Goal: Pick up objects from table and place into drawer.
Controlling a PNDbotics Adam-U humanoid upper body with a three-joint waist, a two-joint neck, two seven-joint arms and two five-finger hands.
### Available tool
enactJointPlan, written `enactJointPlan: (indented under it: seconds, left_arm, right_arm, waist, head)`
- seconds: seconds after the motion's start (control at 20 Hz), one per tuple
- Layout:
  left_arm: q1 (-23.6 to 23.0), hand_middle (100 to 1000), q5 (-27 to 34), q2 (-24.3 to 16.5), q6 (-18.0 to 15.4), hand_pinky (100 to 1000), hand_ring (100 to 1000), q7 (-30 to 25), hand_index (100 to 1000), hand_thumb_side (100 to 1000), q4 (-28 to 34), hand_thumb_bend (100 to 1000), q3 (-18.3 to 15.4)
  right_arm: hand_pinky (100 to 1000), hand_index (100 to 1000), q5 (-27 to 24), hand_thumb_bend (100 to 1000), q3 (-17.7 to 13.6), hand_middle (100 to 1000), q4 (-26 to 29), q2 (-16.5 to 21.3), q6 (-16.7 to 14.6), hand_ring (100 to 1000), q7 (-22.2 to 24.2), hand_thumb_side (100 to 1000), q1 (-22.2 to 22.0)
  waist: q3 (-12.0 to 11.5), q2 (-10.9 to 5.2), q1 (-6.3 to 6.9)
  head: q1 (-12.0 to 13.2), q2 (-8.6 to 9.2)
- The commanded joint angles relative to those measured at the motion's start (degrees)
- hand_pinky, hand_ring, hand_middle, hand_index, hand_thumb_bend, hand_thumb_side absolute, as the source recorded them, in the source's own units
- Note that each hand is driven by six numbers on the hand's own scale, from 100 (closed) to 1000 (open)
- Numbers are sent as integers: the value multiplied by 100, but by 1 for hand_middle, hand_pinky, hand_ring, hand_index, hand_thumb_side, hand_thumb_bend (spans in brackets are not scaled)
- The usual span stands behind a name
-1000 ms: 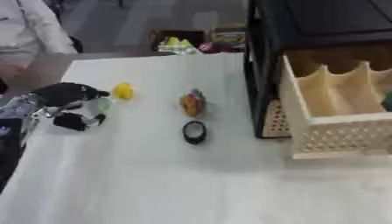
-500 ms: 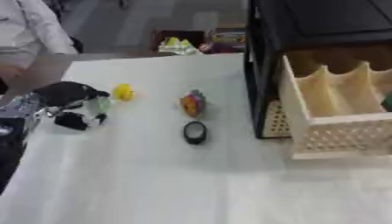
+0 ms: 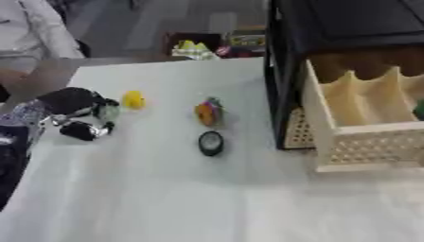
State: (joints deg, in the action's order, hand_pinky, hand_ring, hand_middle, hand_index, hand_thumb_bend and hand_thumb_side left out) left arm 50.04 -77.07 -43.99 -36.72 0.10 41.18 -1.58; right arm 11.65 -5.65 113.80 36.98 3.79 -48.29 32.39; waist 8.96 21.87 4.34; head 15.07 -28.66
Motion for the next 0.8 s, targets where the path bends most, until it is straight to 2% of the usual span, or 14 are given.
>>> enactJointPlan:
  seconds: [0.05,0.1,0.3,0.5,0.8]
  left_arm:
    - [86,446,91,-155,-21,455,562,83,842,583,55,100,7]
    - [88,436,123,-152,-30,435,549,104,829,532,61,100,14]
    - [94,400,239,-146,-86,374,509,154,785,450,72,100,37]
    - [105,355,367,-140,-146,310,468,172,742,402,75,100,44]
    - [104,300,640,-128,-193,215,407,170,694,375,44,100,46]
  right_arm:
    - [225,643,-29,100,-71,493,79,102,4,452,-37,593,39]
    - [226,643,-28,100,-73,493,79,99,5,452,-40,592,37]
    - [228,643,-30,100,-81,493,79,88,5,451,-52,589,29]
    - [230,642,-33,100,-87,493,79,70,10,451,-60,587,16]
    - [236,640,-31,100,-93,492,79,51,18,452,-84,583,6]
  waist:
    - [-6,-125,-15]
    - [-8,-126,-15]
    - [-13,-133,-17]
    - [-18,-143,-19]
    - [-21,-168,-28]
  head:
    - [23,22]
    - [23,21]
    - [20,28]
    - [18,34]
    - [14,44]
